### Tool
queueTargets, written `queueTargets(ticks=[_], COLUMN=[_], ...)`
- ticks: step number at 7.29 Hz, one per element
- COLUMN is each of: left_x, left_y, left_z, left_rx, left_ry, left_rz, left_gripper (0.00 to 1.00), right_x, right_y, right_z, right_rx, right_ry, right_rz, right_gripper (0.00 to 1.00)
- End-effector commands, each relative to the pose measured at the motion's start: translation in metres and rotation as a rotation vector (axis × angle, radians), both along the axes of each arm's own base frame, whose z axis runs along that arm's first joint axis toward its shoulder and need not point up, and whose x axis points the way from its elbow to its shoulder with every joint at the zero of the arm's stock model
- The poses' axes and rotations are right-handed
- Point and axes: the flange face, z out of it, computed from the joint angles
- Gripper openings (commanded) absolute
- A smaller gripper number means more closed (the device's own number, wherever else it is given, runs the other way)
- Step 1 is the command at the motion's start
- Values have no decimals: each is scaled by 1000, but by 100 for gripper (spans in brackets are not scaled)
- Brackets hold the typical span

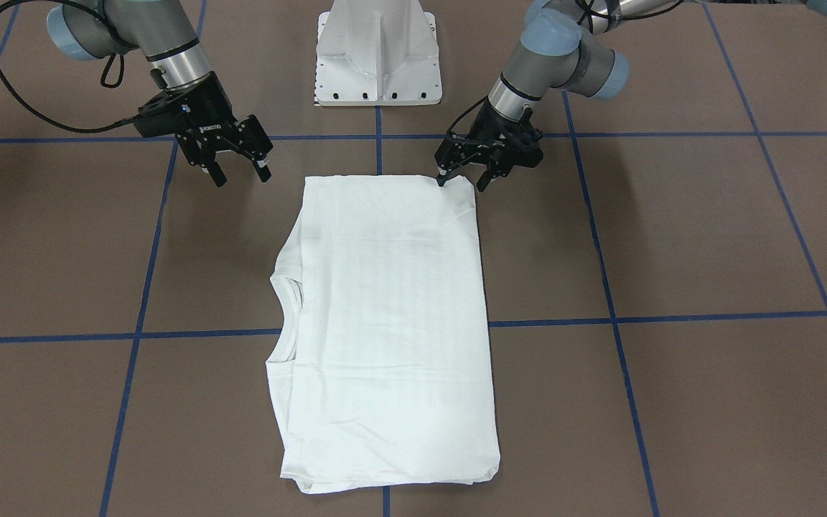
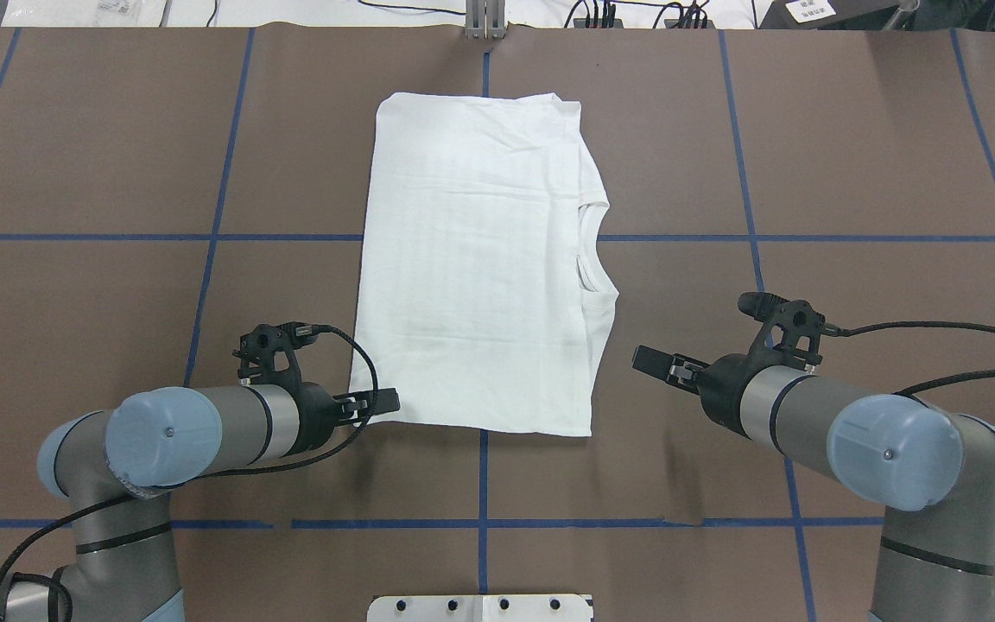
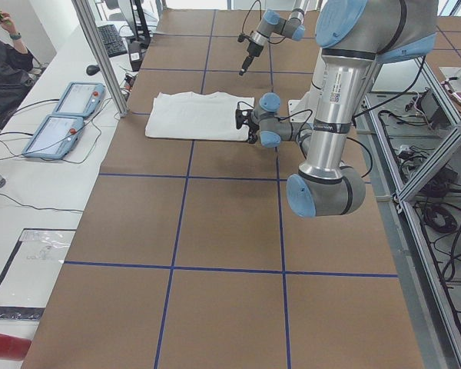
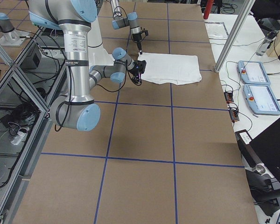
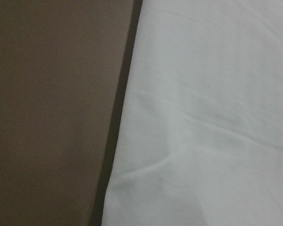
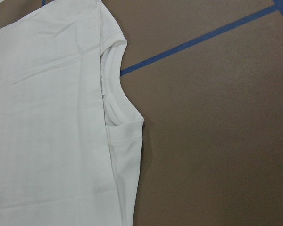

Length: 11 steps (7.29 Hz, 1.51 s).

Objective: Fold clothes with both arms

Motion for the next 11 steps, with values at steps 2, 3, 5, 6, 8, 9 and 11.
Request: queueTargets(ticks=[2, 3, 5, 6, 8, 9, 11], left_x=[3, 3, 4, 3, 3, 3, 3], left_y=[-1, -1, -2, -2, -1, -1, -1], left_z=[-7, -6, -4, -3, 0, 0, 3], left_rx=[16, 16, 14, 13, 13, 13, 11], left_ry=[4, 2, -2, -3, -10, -10, -16], left_rz=[4, 4, 2, 4, 5, 5, 5], left_gripper=[87, 86, 86, 86, 86, 86, 86], right_x=[-1, -1, -1, -2, -4, -4, -6], right_y=[0, 1, 1, 1, 1, 1, 2], right_z=[1, 1, 0, 0, -3, -2, -1], right_rx=[0, 0, 2, 2, 4, 3, 4], right_ry=[0, 0, 0, 0, -6, -3, -1], right_rz=[-1, -3, -3, -5, -7, -7, -11], right_gripper=[100, 100, 100, 100, 100, 100, 100])
